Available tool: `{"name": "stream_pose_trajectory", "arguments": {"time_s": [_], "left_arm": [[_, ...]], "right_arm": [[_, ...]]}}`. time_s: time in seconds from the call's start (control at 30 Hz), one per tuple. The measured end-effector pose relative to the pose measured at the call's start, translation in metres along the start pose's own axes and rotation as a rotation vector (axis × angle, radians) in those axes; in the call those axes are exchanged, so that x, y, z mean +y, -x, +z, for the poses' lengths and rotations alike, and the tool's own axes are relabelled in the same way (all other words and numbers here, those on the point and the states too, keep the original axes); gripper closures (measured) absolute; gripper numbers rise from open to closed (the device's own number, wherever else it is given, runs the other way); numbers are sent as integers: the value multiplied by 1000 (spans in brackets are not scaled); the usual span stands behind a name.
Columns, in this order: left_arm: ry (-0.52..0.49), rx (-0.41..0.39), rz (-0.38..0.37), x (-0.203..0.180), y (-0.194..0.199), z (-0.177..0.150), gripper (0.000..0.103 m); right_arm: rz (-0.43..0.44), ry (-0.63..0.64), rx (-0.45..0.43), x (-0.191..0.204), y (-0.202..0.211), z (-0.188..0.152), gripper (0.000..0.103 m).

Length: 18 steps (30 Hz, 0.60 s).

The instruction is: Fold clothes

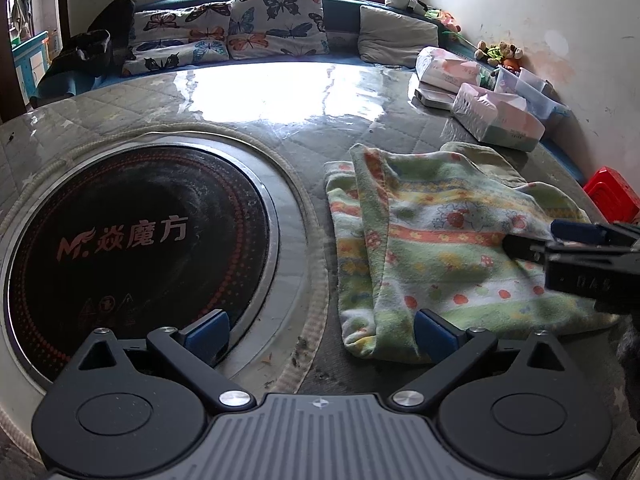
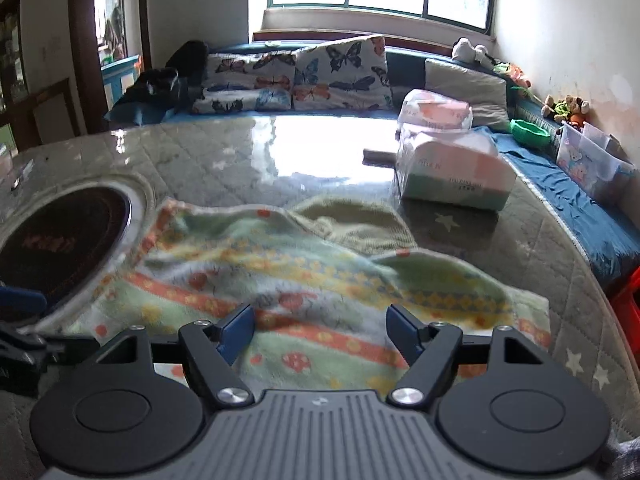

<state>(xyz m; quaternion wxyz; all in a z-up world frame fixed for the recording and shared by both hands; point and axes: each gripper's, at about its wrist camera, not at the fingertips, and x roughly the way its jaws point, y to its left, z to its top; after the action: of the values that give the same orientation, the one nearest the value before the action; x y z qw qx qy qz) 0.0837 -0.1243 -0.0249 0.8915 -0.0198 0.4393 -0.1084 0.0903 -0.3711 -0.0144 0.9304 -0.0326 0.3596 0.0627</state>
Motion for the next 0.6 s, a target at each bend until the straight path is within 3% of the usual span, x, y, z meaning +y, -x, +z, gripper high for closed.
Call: {"name": "stream_pose_trajectory", "arguments": {"time_s": [0.23, 0.43, 0.6], "left_arm": [[7, 1, 4, 0, 0, 0, 1], [-18, -5, 12, -4, 4, 1, 0], [-38, -4, 9, -7, 5, 2, 0]], "right_arm": [[11, 13, 36, 5, -20, 5, 27], [20, 33, 5, 11, -19, 21, 27], [5, 38, 8, 16, -41, 40, 27]]}}
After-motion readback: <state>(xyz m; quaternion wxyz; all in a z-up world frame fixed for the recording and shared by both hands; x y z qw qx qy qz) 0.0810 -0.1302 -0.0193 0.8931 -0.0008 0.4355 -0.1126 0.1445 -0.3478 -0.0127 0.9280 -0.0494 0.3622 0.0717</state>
